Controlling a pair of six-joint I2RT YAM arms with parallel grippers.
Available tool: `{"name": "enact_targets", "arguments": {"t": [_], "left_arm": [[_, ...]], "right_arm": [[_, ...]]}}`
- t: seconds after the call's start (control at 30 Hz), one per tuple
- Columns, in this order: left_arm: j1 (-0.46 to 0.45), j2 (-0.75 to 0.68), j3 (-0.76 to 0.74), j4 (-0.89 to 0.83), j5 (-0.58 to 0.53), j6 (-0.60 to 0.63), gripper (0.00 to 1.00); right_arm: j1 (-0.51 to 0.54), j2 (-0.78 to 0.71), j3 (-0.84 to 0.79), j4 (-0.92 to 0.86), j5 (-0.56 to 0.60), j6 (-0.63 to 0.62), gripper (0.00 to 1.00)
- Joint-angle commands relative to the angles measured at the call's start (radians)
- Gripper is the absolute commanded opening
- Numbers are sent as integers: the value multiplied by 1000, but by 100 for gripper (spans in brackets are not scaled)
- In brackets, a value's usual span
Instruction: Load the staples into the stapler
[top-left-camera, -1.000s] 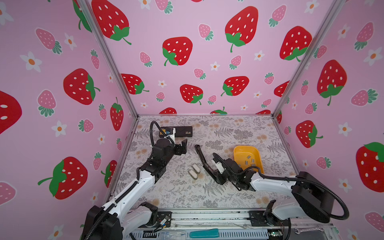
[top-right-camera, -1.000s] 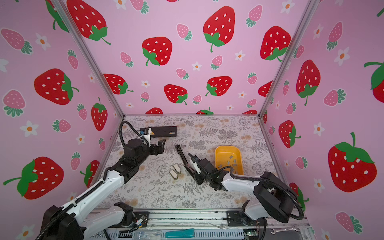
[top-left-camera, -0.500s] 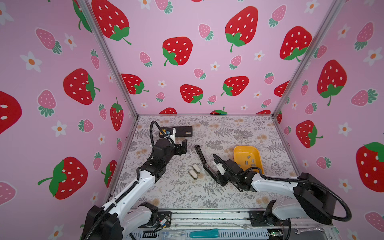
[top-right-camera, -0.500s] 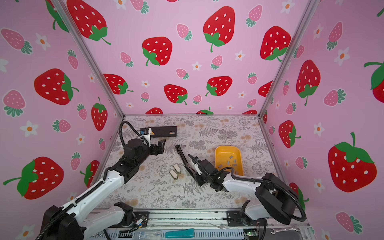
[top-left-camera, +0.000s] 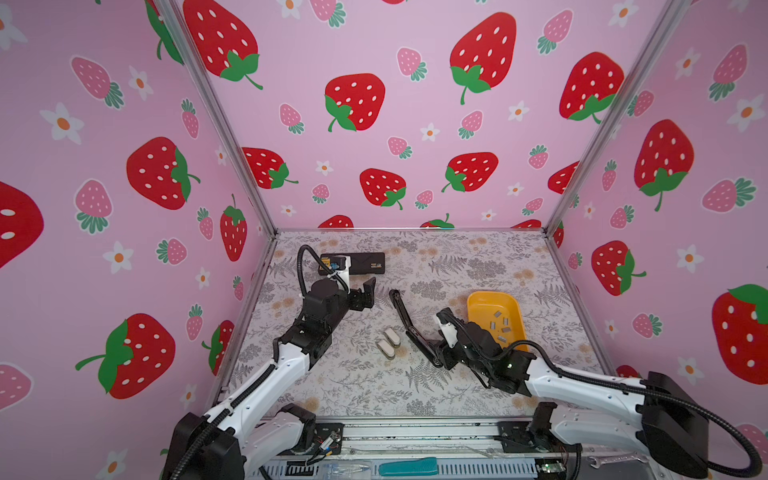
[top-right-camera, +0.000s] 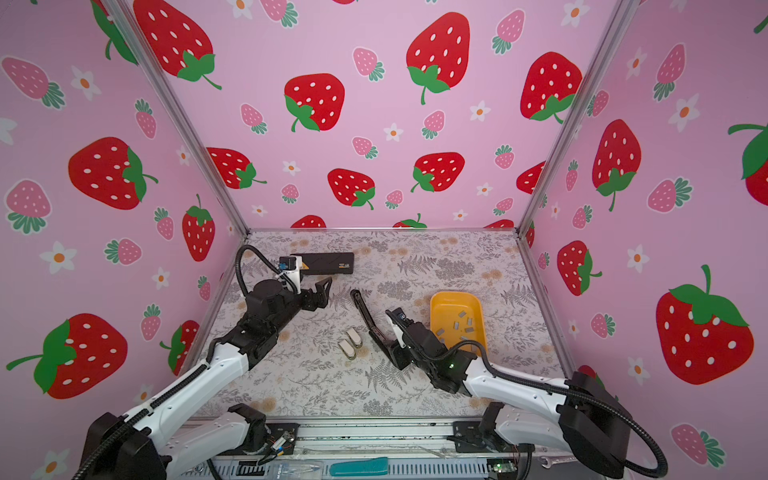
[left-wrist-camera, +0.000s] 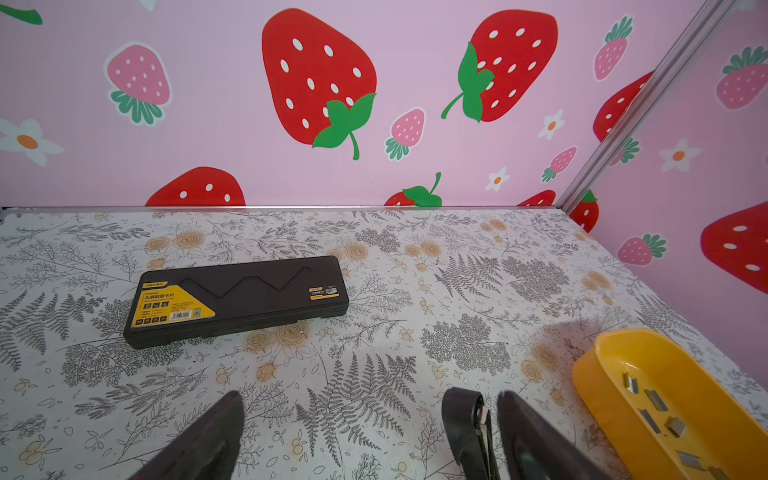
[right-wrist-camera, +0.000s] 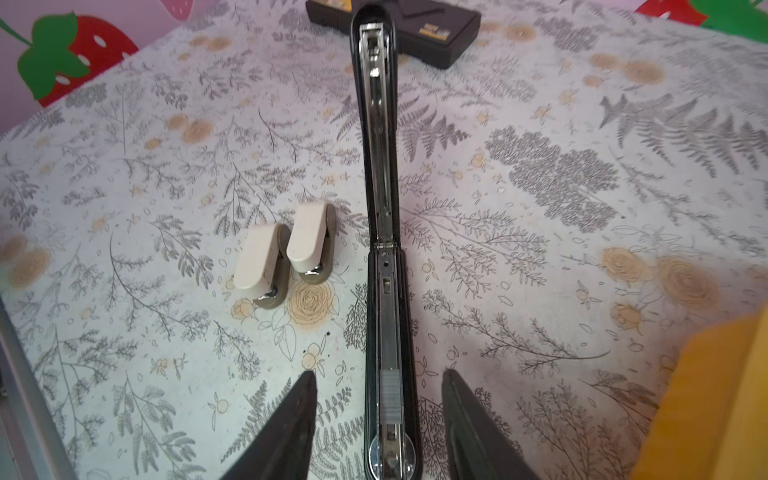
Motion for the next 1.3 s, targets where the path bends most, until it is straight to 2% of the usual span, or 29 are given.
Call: {"name": "enact_targets", "arguments": {"t": [0.0,0.1,0.23,0.33,0.4,0.5,0.63,0.73,0.87,1.27], "left_arm": [[3,-41,-12,84,-26,-51,96],[2,-55,-6,81,32,-73,97],[2,-72,2,-60,96,-104,96],[3,-110,-90,-72,102,-101,96],[5,-140,-134,-95,97,-121,96],[3,-187,-108,-167,145,-104,95],[2,-254,-176,-115,224,-118,96],[2,-281,-188,-118,225,-121,98],[3,-271,-162,-162,226,-130,98],[1,-172,-147,-107,248,-169,98]], "right_arm": [[67,-103,-61,94,92,3,60],[67,-158,-77,76,93,77,75],[79,-220,-190,180,81,113,82],[94,-228,-279,278,47,123,87],[105,-222,-291,291,36,104,87],[116,-195,-283,293,17,73,85],[120,-117,-302,317,31,79,83],[120,-76,-291,315,52,97,81],[120,-6,-245,268,128,126,77],[115,131,-214,292,148,122,62]]}}
